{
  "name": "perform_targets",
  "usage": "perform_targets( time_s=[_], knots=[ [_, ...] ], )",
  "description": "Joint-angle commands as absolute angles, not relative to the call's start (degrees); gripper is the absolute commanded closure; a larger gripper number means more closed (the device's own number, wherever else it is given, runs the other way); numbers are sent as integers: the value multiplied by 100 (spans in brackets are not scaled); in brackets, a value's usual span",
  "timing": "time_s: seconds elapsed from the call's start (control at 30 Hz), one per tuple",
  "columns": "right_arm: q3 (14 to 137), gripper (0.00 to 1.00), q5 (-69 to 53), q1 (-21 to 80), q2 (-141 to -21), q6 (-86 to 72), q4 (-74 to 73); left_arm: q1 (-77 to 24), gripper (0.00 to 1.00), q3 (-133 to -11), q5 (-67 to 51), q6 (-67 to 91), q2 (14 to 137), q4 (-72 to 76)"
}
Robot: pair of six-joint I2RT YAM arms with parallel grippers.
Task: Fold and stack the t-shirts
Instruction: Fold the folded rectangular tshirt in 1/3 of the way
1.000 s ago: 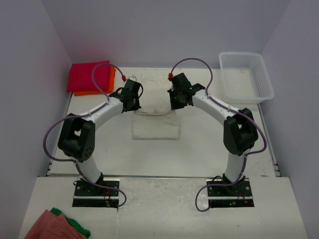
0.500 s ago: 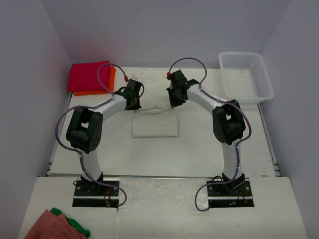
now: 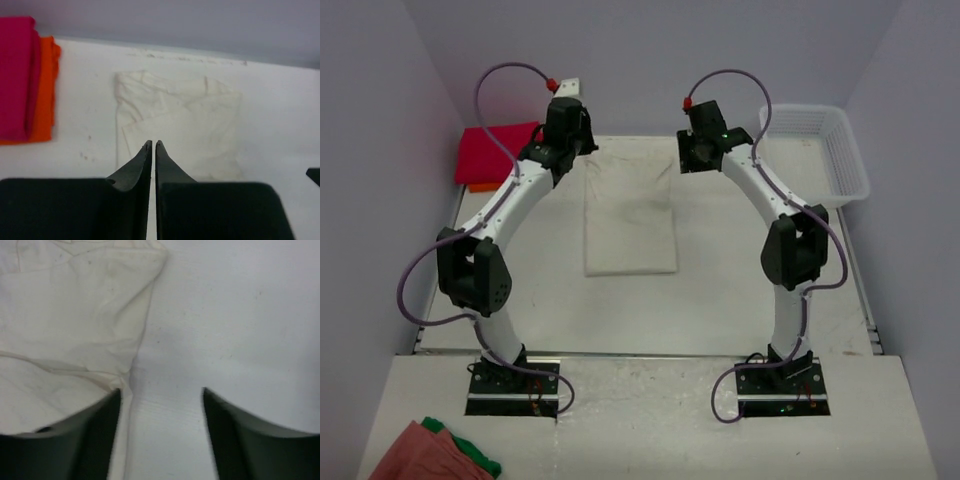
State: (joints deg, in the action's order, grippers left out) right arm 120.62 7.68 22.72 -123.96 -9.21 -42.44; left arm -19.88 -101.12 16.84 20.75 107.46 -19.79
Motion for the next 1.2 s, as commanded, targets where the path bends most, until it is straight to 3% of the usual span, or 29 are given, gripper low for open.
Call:
perform_targets(
  time_s=[0.0,0.03,0.2,0.37,0.6,0.97,1.17],
  knots=[
    [10573,91,389,2487,-11175,-1396,-4299,-2039,100,-9021,23,2730,10119,-2093],
    [10260,100,47,2479,-11032,-1963,-4176,-2056,100,-8652,-313,2864,10003,-1944],
    [8240,100,-2369,2531,-10459,-2548,-2491,-2180,100,-6279,-2114,3234,9598,223],
    [8507,100,-3514,2540,-11275,-2531,-2539,-2127,100,-6257,-2329,3068,9904,378],
    [9088,100,-2771,2540,-11970,-2347,-3347,-2013,100,-6460,-2022,2989,10274,53],
    [8315,100,-2013,2549,-11751,-2355,-3243,-2004,100,-5529,-28,3032,9527,-843],
    [8209,100,-1671,2672,-11777,-2566,-3322,-2004,100,-5335,246,3199,9738,-1169]
  ],
)
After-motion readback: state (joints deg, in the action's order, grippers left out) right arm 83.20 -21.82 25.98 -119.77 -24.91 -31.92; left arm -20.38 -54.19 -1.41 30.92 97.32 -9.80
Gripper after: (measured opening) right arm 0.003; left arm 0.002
